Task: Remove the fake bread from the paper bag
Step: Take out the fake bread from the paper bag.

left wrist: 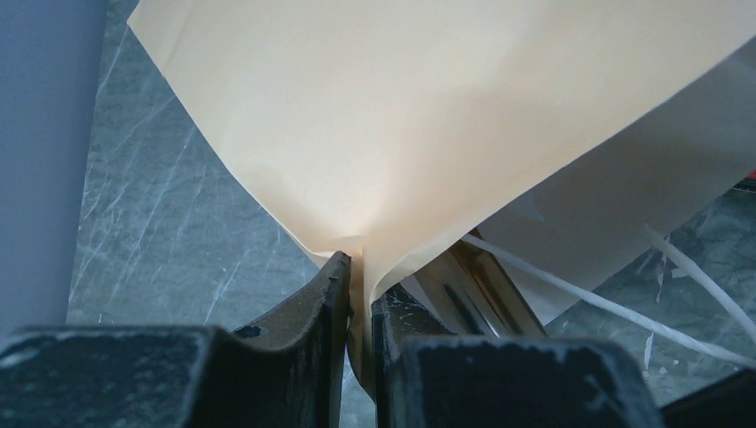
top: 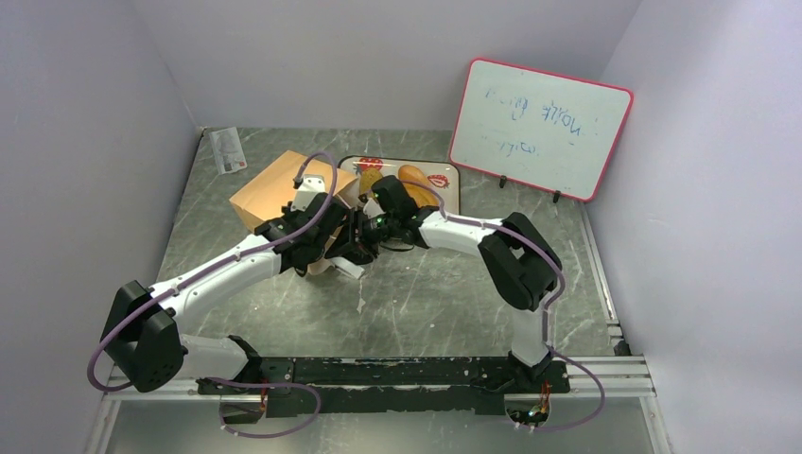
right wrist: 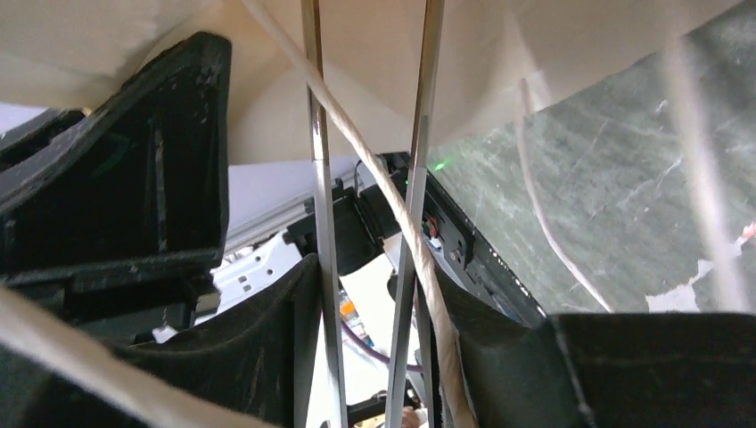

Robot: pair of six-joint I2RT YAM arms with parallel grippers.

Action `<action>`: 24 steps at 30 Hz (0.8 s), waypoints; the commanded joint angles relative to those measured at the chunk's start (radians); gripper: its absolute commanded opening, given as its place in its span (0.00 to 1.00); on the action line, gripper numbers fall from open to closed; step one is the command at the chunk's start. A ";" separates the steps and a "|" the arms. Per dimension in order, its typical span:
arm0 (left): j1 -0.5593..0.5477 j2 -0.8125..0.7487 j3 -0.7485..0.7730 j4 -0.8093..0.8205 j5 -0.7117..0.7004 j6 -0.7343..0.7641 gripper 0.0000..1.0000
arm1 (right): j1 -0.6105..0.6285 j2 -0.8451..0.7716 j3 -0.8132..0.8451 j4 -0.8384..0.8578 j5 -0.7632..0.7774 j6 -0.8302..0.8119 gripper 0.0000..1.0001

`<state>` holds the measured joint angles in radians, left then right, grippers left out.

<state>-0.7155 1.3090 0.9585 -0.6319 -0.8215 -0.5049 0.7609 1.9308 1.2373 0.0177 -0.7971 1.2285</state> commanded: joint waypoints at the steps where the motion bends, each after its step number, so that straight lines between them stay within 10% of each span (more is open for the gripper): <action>1: -0.012 -0.010 0.042 0.038 0.035 -0.002 0.07 | 0.010 0.047 0.036 0.075 0.000 0.027 0.36; 7: -0.012 -0.002 0.040 0.033 0.015 -0.010 0.07 | 0.008 0.022 0.029 0.011 0.009 -0.016 0.00; 24: 0.004 0.050 0.078 -0.082 -0.026 -0.170 0.07 | -0.070 -0.282 -0.172 -0.214 0.024 -0.231 0.00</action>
<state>-0.7151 1.3552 0.9939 -0.6701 -0.8345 -0.6029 0.7036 1.7401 1.1156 -0.1486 -0.7650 1.0622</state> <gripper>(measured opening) 0.074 0.192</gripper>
